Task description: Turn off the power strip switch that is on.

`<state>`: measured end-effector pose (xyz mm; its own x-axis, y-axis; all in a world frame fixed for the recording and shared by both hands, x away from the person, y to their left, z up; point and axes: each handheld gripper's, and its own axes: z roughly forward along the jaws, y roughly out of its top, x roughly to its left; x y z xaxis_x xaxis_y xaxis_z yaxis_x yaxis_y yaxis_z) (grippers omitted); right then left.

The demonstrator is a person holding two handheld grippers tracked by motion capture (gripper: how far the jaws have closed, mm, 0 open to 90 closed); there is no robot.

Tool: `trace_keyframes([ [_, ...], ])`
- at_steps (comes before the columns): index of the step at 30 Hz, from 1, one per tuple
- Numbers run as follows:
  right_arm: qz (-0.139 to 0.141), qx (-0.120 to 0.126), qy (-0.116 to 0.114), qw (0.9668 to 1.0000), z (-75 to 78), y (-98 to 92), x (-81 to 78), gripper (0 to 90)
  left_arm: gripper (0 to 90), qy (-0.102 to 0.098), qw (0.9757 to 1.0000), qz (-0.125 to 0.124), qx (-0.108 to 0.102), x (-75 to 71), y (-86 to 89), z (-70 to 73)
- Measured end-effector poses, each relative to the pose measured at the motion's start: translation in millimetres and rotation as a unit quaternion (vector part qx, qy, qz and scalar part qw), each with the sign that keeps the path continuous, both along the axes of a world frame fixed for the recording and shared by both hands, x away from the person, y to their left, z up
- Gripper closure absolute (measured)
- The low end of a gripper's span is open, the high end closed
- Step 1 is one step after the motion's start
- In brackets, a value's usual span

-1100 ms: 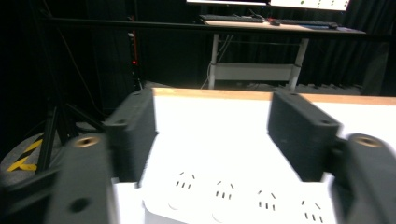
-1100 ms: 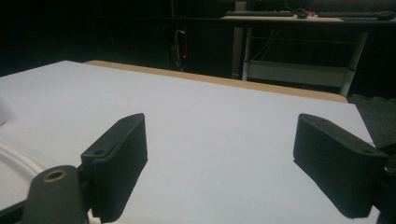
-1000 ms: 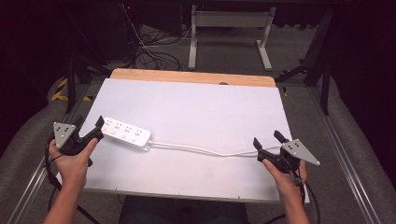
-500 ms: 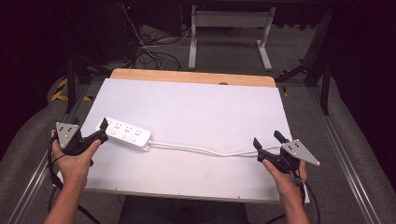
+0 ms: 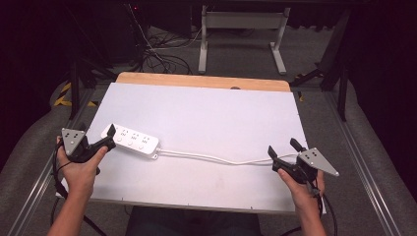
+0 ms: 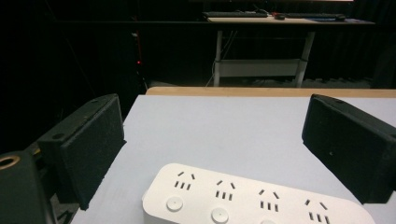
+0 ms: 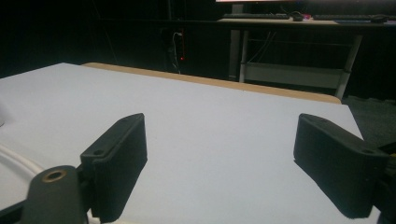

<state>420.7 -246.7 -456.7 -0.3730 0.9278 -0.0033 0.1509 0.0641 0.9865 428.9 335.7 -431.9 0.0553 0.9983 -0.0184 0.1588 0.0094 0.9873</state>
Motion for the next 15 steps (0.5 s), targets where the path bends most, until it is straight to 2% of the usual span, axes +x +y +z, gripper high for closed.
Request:
trace_keyframes([
  [7, -0.014, 0.007, -0.006, 0.9999, 2.9, -4.2, -8.1, 17.9, 6.3, 0.004, 0.9999, -0.006, -0.008, 2.4, -2.7, -0.3],
  [10, -0.014, 0.003, -0.005, 0.9999, 3.5, -2.8, -7.5, 17.9, 6.3, 0.002, 0.9999, -0.009, 0.003, 1.1, -0.7, 0.7],
  [15, -0.004, -0.005, -0.007, 1.0, 4.7, 5.1, -6.8, 17.9, 4.9, 0.002, 1.0, 0.003, -0.001, -1.8, 5.7, 1.0],
])
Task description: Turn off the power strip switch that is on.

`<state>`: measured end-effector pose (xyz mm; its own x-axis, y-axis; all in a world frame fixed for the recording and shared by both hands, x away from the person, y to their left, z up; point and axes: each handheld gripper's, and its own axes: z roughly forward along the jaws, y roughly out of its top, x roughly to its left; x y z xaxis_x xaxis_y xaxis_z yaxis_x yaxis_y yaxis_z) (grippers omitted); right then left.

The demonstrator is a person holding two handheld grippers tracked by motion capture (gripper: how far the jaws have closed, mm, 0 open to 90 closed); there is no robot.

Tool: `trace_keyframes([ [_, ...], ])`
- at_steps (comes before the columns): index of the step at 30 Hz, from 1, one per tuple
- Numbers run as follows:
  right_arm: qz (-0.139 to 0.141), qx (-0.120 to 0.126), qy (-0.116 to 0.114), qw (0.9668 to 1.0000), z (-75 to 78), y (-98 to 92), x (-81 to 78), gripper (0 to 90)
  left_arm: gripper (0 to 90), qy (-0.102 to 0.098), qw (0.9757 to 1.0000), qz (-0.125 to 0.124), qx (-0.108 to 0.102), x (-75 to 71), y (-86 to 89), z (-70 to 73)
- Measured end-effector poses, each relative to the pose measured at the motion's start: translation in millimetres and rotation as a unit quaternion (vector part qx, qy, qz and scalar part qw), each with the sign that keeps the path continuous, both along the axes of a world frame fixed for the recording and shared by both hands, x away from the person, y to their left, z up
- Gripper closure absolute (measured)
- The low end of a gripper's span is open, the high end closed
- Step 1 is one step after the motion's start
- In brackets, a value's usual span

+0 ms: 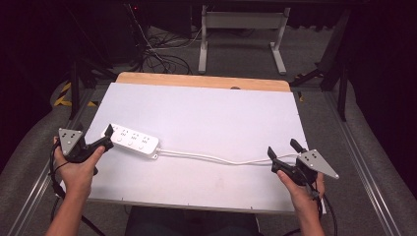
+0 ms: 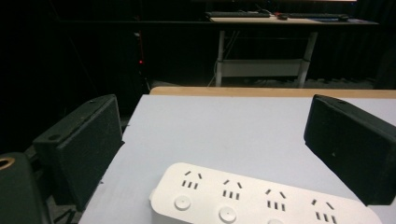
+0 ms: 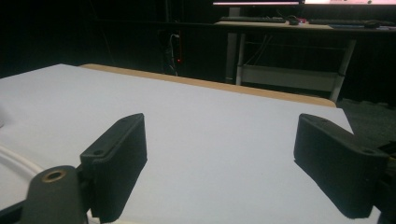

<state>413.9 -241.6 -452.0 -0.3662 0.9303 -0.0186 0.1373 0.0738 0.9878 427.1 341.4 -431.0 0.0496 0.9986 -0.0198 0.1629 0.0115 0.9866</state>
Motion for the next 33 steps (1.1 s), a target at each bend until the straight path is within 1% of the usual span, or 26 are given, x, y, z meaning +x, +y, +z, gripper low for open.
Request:
trace_keyframes([
  [2, 0.002, -0.001, -0.001, 1.0, 0.1, 1.1, 0.2, 17.9, 4.9, -0.002, 1.0, 0.005, -0.001, 0.5, 1.6, 0.4],
  [3, 0.007, -0.003, 0.001, 1.0, -0.7, 2.5, 1.7, 18.0, 4.9, -0.001, 1.0, 0.004, 0.001, 1.5, 2.2, -0.1],
  [7, 0.007, -0.005, 0.003, 1.0, -2.3, 2.1, 4.8, 17.9, 5.1, 0.009, 0.9999, 0.006, 0.003, 3.9, 1.8, -3.3],
  [9, 0.007, -0.004, 0.004, 1.0, -2.4, 1.4, 5.3, 17.9, 5.1, 0.009, 0.9999, 0.003, 0.009, 3.8, 1.1, -3.7],
  [11, 0.006, -0.001, 0.004, 1.0, -2.0, 0.9, 4.7, 17.9, 3.8, 0.008, 0.9999, 0.005, 0.012, 3.2, -0.2, -3.7],
  [14, 0.007, -0.002, 0.004, 1.0, -1.9, 1.0, 4.7, 17.8, 3.8, 0.006, 0.9999, 0.005, 0.01, 2.3, -1.5, -3.0],
  [19, 0.008, -0.004, 0.003, 1.0, -2.3, 2.3, 4.9, 17.8, 3.7, 0.008, 0.9999, 0.004, 0.007, 2.5, -1.6, -3.1],
  [20, 0.008, -0.004, 0.003, 1.0, -2.3, 2.3, 4.9, 17.8, 3.7, 0.007, 0.9999, 0.004, 0.009, 2.7, -1.1, -3.1],
  [23, 0.007, -0.004, 0.004, 1.0, -2.6, 1.6, 4.9, 17.8, 3.7, 0.007, 1.0, 0.003, 0.006, 2.8, -1.4, -3.2],
  [29, 0.007, -0.004, 0.005, 1.0, -2.8, 1.5, 5.3, 17.8, 4.2, 0.007, 0.9999, 0.001, 0.008, 3.0, -0.1, -3.2],
  [33, 0.007, -0.005, 0.005, 0.9999, -2.9, 1.6, 5.6, 17.8, 4.5, 0.007, 1.0, 0.0, 0.005, 3.2, -1.2, -3.6],
])
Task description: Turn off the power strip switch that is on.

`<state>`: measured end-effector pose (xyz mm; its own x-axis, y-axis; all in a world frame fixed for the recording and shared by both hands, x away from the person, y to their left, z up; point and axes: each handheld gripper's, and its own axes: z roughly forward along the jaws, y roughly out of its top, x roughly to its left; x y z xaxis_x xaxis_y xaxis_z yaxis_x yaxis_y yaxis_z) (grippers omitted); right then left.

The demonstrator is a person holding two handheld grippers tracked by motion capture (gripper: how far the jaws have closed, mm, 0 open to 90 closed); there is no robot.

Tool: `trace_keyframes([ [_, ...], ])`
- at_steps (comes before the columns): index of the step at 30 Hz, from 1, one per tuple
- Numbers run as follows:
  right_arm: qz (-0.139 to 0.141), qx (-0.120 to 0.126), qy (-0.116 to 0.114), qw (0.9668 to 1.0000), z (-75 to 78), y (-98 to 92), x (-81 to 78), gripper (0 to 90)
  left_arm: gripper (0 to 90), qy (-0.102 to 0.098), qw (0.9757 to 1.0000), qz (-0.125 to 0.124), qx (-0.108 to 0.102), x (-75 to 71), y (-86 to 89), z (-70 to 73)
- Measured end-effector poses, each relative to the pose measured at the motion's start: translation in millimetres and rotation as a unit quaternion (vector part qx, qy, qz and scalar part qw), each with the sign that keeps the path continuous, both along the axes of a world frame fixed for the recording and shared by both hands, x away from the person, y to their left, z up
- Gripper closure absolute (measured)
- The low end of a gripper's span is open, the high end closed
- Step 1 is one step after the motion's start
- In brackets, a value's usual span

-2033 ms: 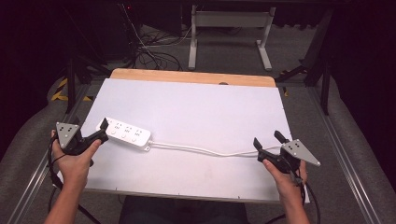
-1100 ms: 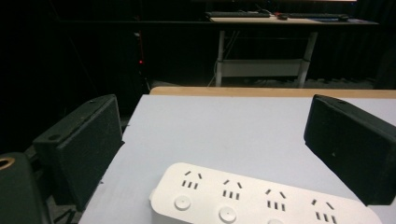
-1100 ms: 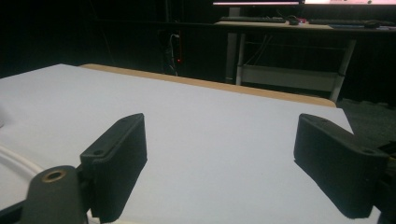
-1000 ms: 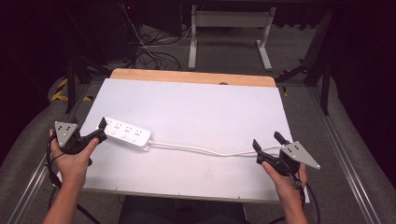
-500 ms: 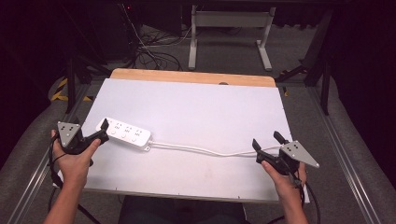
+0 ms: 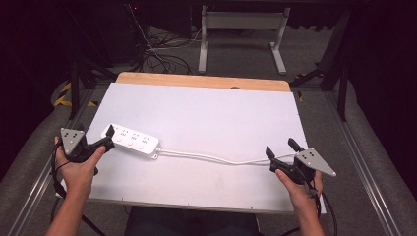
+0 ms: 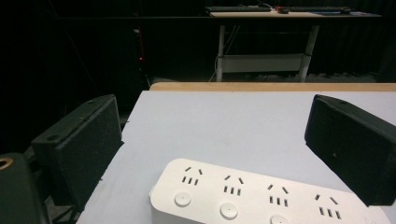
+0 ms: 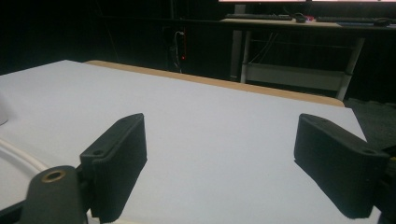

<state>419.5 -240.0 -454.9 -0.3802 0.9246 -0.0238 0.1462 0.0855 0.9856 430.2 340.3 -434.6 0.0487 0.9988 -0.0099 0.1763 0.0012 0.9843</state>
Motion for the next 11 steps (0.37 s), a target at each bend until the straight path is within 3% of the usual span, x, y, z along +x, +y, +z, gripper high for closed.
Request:
trace_keyframes([
  [11, 0.001, -0.001, 0.001, 1.0, -1.2, -0.7, 1.3, 17.8, 5.4, 0.005, 1.0, -0.004, -0.002, 2.3, 0.5, -1.5],
])
